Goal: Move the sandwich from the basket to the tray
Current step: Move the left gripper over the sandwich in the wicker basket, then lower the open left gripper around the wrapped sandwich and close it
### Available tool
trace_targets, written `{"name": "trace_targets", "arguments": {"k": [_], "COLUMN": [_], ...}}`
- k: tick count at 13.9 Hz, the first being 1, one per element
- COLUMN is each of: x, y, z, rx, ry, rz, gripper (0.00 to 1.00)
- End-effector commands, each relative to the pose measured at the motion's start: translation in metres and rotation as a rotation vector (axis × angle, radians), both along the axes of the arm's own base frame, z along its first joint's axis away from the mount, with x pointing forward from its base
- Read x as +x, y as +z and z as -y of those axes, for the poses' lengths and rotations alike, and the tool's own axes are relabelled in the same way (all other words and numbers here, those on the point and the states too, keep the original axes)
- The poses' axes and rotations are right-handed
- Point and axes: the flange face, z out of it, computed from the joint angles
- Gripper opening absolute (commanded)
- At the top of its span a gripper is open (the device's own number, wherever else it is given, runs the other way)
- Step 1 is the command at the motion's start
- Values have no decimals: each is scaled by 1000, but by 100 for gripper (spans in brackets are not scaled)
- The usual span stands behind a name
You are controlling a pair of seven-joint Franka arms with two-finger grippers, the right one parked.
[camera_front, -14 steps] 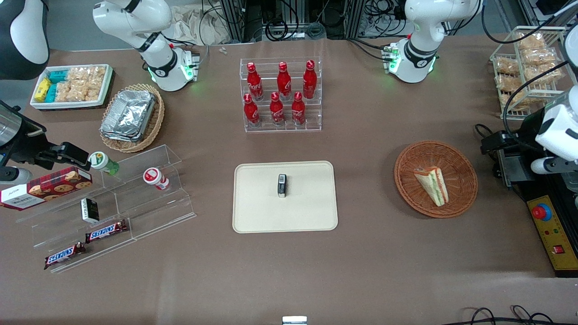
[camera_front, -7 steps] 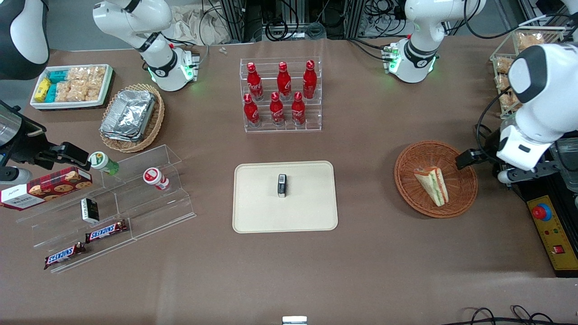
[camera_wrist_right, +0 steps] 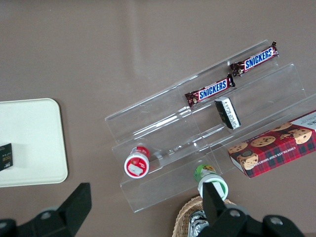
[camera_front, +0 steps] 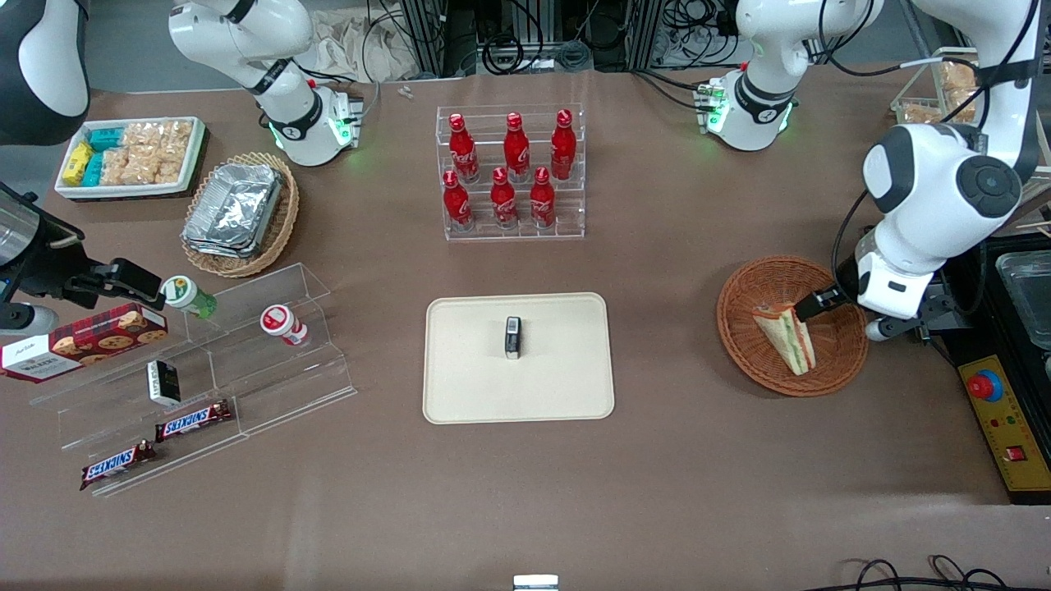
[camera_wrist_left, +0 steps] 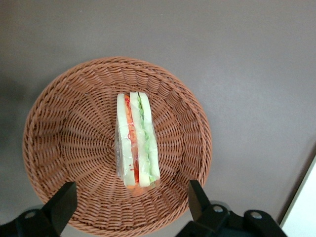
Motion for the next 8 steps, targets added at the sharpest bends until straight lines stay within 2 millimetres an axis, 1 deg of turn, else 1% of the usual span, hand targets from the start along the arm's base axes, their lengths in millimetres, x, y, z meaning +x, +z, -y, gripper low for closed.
{"name": "trace_targets", "arguments": {"k": [1, 2, 8], "x": [2, 4, 11], "y": [-17, -28, -59], "z": [-1, -1, 1], "rx": [-5, -5, -18], "ry": [72, 78, 213], "rz": [-14, -20, -17], "gripper": [100, 100, 100]}}
